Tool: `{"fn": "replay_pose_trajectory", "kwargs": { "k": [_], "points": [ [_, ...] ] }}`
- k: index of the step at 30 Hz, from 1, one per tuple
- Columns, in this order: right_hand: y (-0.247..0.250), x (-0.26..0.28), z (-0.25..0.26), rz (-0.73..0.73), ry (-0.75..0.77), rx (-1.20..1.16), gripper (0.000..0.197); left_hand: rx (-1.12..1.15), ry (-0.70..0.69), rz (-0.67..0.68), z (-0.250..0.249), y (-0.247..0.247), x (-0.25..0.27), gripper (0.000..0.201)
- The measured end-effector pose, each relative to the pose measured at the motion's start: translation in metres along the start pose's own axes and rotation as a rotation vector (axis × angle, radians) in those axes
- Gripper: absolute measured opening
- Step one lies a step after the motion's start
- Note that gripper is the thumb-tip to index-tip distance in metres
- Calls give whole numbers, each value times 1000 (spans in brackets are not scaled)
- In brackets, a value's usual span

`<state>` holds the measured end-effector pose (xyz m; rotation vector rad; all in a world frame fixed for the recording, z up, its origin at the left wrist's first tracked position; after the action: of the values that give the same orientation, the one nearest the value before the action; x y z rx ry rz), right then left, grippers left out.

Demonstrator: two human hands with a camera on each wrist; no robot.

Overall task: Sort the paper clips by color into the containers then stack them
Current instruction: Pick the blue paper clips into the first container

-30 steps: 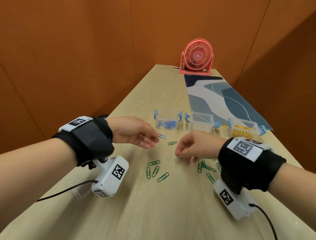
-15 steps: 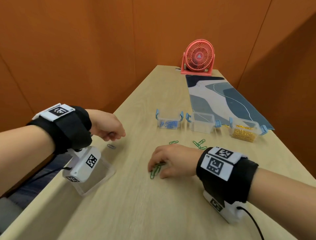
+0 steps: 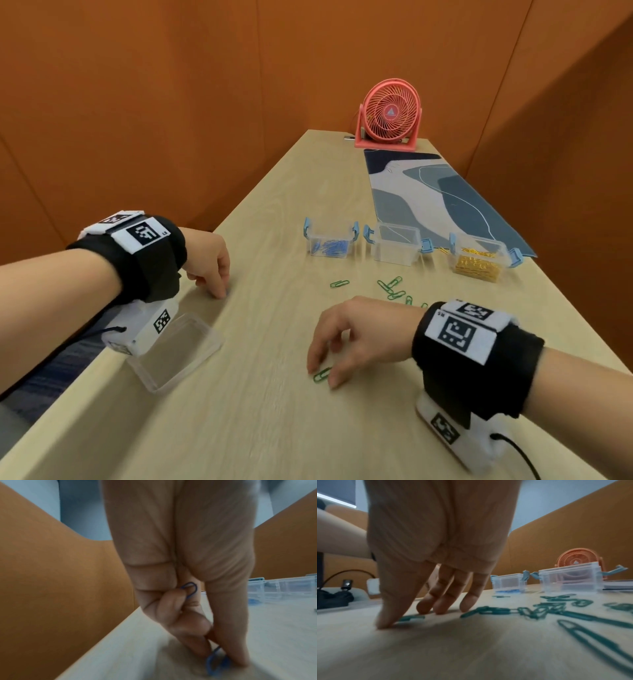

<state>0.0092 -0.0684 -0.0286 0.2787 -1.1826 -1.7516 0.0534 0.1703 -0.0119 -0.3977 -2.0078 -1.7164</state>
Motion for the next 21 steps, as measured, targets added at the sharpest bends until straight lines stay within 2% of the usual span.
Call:
{"fn": "replay_pose_trajectory", "kwargs": {
  "k": [3, 7, 9, 11, 12, 15, 21],
  "points": [
    [-2, 2, -5, 21, -13, 6, 15, 158, -30, 45, -9, -3, 0, 11],
    [19, 21, -25, -4, -149, 14, 13, 645, -148, 32, -37, 2, 0, 22],
    [33, 32, -35, -119, -206, -61, 21, 811, -204, 42, -55, 10, -1, 22],
    [46, 43, -48, -216, -296, -91, 40, 918, -228, 35, -74, 19, -2, 12],
    [50, 49, -56, -224, -370, -92, 53, 950, -237, 17, -83, 24, -4, 6],
    [53, 68, -76, -118, -603, -47, 77, 1001, -252, -103, -106, 39, -16, 14],
    [38, 92, -81, 115, -767, 79, 76, 786, -227, -332, -151, 53, -36, 12]
  ]
}}
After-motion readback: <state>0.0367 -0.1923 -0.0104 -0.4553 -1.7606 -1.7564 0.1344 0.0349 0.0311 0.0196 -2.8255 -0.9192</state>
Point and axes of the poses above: each hand's wrist, its own x-axis away from the middle knuckle, its own y-axis out of the back of the hand, z = x × y, the point moved 3 cm from there along -x, towards the middle knuckle, and after that the axes turned 1 degree about x, right-handed, at the moved point
